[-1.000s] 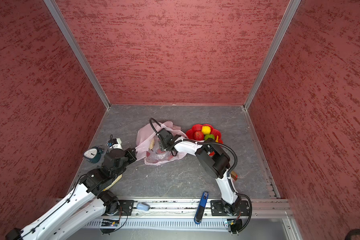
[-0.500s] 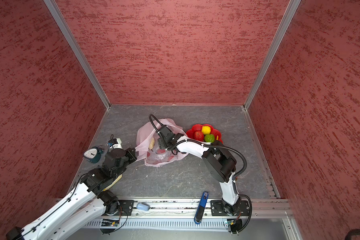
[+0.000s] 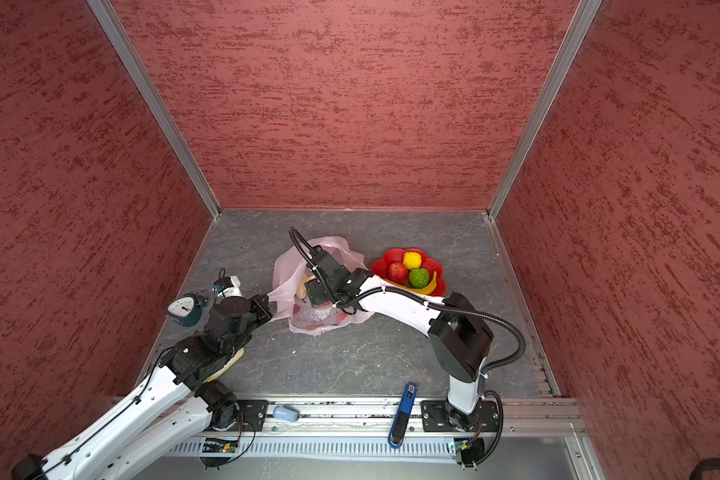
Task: Take the fake fruits out of the plastic bag
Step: 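Lift the beige fruit out of the bag and carry it over the red plate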
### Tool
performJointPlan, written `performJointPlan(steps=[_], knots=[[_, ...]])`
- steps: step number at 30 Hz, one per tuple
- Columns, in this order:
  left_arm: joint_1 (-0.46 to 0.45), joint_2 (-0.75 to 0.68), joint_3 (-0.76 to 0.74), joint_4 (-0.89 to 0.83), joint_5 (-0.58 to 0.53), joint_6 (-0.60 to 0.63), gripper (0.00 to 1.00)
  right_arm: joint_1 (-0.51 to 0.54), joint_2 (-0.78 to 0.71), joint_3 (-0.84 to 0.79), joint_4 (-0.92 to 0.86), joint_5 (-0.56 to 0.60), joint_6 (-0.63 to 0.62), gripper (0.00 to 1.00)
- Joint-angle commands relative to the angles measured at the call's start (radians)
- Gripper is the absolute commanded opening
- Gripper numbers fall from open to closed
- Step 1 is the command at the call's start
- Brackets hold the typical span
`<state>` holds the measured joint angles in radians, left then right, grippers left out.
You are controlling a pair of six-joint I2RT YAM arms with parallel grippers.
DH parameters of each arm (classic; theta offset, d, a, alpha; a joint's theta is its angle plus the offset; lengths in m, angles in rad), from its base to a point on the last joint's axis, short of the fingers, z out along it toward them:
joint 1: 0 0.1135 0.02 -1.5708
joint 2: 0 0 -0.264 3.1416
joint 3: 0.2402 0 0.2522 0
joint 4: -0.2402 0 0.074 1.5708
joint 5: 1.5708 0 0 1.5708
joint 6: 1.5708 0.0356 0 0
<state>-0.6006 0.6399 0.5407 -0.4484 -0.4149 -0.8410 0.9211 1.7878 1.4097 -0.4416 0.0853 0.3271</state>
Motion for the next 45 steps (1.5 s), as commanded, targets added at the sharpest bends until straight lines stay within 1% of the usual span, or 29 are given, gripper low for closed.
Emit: performJointPlan(steps=[1, 6, 11, 13, 16, 18, 20, 23, 28, 34, 39, 45], knots=[[-0.004, -0.011, 0.043, 0.002, -0.04, 0.009, 0.04, 0.015, -0.066, -0.007, -0.05, -0.048, -0.019, 0.5], [-0.004, -0.013, 0.056, 0.001, -0.051, 0.017, 0.04, 0.026, -0.134, -0.02, -0.09, -0.065, -0.019, 0.49], [-0.005, -0.013, 0.056, -0.017, -0.057, 0.014, 0.04, 0.029, -0.244, -0.007, -0.128, -0.063, -0.021, 0.49], [-0.005, -0.017, 0.052, -0.024, -0.058, 0.01, 0.04, 0.028, -0.286, 0.02, -0.16, -0.042, -0.037, 0.49], [-0.005, -0.028, 0.04, -0.03, -0.058, 0.002, 0.04, 0.026, -0.329, 0.074, -0.214, 0.023, -0.068, 0.49], [-0.004, -0.034, 0.033, -0.033, -0.053, -0.006, 0.04, 0.011, -0.33, 0.106, -0.244, 0.054, -0.084, 0.49], [-0.005, -0.038, 0.032, -0.039, -0.051, -0.009, 0.04, -0.011, -0.362, 0.135, -0.269, 0.073, -0.098, 0.49], [-0.005, -0.037, 0.037, -0.056, -0.05, -0.01, 0.04, -0.039, -0.376, 0.164, -0.276, 0.107, -0.124, 0.49], [-0.004, -0.042, 0.049, -0.079, -0.057, -0.01, 0.04, -0.133, -0.406, 0.178, -0.254, 0.123, -0.164, 0.49], [-0.004, -0.039, 0.055, -0.105, -0.065, -0.016, 0.04, -0.308, -0.426, 0.139, -0.225, 0.118, -0.189, 0.49], [-0.005, -0.036, 0.058, -0.114, -0.067, -0.018, 0.04, -0.444, -0.432, 0.031, -0.168, 0.068, -0.153, 0.48], [-0.005, -0.03, 0.063, -0.121, -0.069, -0.016, 0.04, -0.525, -0.416, -0.109, -0.107, 0.045, -0.122, 0.48]])
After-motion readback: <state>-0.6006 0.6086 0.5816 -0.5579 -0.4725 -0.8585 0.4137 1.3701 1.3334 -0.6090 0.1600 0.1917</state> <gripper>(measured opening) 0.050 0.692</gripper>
